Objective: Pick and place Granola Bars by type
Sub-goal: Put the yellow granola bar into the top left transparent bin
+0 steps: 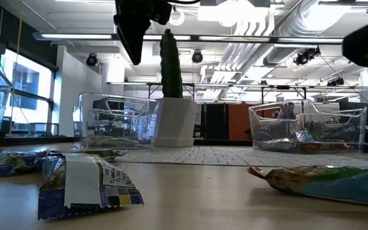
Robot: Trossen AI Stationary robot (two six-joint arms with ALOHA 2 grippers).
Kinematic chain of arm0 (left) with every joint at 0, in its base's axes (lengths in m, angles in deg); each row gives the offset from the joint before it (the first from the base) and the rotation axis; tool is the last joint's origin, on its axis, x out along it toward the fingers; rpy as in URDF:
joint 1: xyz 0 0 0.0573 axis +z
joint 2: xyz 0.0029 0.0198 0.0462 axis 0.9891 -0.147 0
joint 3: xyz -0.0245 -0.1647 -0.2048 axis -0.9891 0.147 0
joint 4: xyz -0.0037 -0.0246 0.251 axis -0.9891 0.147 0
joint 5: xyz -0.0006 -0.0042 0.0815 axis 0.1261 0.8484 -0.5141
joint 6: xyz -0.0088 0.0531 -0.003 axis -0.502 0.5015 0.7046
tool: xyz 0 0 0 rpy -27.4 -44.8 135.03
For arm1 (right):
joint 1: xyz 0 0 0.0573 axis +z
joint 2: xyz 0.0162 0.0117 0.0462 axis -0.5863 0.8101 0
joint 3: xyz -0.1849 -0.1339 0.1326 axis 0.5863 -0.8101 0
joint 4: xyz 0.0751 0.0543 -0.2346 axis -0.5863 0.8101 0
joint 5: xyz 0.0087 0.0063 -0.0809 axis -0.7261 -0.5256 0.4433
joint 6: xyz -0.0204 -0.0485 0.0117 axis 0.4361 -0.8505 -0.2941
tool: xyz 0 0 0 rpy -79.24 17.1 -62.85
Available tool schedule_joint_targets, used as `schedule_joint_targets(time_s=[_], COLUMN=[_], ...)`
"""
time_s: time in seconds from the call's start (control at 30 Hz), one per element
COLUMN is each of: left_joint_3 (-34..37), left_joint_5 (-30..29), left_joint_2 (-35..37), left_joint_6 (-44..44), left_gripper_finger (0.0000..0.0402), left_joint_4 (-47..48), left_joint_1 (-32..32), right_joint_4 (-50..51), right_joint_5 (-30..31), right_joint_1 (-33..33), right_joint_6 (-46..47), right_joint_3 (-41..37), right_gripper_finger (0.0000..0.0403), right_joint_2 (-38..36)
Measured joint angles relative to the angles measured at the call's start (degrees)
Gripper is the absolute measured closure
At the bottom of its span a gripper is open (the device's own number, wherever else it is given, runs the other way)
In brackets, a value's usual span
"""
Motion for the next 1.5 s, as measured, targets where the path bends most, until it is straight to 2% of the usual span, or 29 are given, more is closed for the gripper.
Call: schedule_joint_targets(time_s=[0.3,0.6,0.77,0.9,1.03,1.17,1.3,1.4,1.5], left_joint_3=[0.0,0.0,0.0,0.0,0.0,0.0,0.1,0.1,0.0], left_joint_5=[0.1,0.1,0.3,0.3,0.3,1.4,1.6,0.5,-1.5], left_joint_2=[0.0,0.0,0.0,0.0,0.0,0.2,2.0,4.6,8.3], left_joint_6=[0.0,0.0,0.0,0.0,0.0,1.6,1.9,1.9,2.0], left_gripper_finger=[0.0234,0.0234,0.0234,0.0234,0.0234,0.0234,0.0234,0.0234,0.0234], left_joint_4=[-0.9,-0.9,-0.9,-0.9,-1.0,0.2,2.1,4.1,6.0], left_joint_1=[0.0,0.0,0.0,0.0,0.0,0.0,0.0,0.0,0.0], right_joint_4=[-1.6,-1.7,-3.8,-3.7,-3.7,-3.6,-4.2,-4.2,-2.5], right_joint_5=[0.3,3.9,2.8,5.1,9.5,8.0,4.7,2.8,1.6], right_joint_1=[4.0,5.1,5.9,7.3,7.7,6.2,4.6,3.3,1.4], right_joint_6=[-0.6,1.3,-1.1,-2.3,0.6,1.4,0.6,-0.9,-1.7], right_joint_3=[0.0,0.0,0.0,0.3,0.2,0.2,0.1,0.2,1.5], right_gripper_finger=[0.0234,0.0206,0.0201,0.0203,0.0204,0.0226,0.0275,0.0308,0.0324], right_joint_2=[6.2,6.7,8.8,10.8,11.2,11.1,11.2,11.0,10.5])
